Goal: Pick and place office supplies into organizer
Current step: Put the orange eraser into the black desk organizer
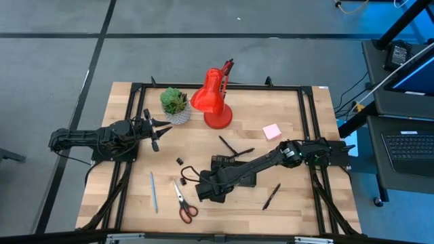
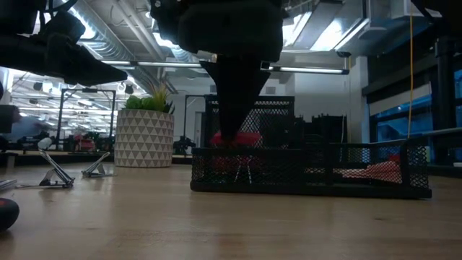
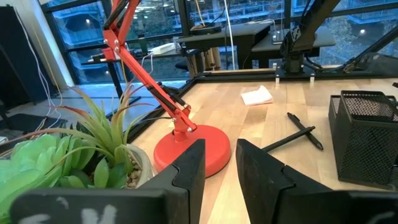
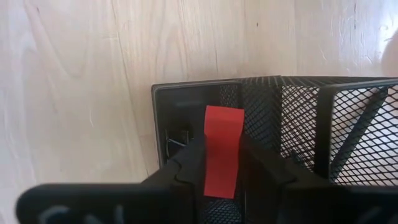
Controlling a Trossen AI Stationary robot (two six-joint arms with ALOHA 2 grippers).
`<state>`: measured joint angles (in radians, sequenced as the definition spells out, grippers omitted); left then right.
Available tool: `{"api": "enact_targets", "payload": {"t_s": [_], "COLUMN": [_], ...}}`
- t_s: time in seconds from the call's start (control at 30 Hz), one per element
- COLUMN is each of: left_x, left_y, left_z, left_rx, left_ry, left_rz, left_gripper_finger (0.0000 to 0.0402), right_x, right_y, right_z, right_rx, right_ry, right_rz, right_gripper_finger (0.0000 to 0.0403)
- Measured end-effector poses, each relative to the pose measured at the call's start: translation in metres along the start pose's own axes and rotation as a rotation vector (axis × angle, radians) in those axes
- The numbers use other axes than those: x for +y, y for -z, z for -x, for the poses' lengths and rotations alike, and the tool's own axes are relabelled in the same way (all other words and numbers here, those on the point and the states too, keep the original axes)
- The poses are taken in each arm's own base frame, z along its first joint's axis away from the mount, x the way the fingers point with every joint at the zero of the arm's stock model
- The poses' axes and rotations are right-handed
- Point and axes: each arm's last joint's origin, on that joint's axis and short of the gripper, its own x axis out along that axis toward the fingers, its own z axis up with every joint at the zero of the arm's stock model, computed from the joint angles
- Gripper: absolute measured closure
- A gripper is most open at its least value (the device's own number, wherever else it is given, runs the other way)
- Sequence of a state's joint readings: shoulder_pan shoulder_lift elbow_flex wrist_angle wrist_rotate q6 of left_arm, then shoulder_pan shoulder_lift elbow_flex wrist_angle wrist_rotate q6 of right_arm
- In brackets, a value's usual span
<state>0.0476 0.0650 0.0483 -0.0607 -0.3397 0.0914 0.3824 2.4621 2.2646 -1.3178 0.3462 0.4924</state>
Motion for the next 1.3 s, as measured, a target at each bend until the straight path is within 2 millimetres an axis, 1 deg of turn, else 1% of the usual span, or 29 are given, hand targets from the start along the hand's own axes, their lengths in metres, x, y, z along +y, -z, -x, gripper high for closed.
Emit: {"api": "enact_targets", "payload": {"t_s": [0.2,1.3], "left_x": [0.0,0.0], "left_y": [0.0,0.0], "left_z": [0.0,0.0], "left_rx": [0.0,0.0], "left_ry": [0.0,0.0], "left_rz": [0.0,0.0], "left_gripper_finger": [0.0315,0.0315], "right_x": [0.0,0.0021], "right_y": [0.0,-0.0009], "right_z": [0.0001,0.0007], "right_rx": [-0.001,0.001], "right_ry": [0.0,-0.042], "right_rz": [-0.001,-0.027], "right_gripper_finger": [0.0302,0.0301]}}
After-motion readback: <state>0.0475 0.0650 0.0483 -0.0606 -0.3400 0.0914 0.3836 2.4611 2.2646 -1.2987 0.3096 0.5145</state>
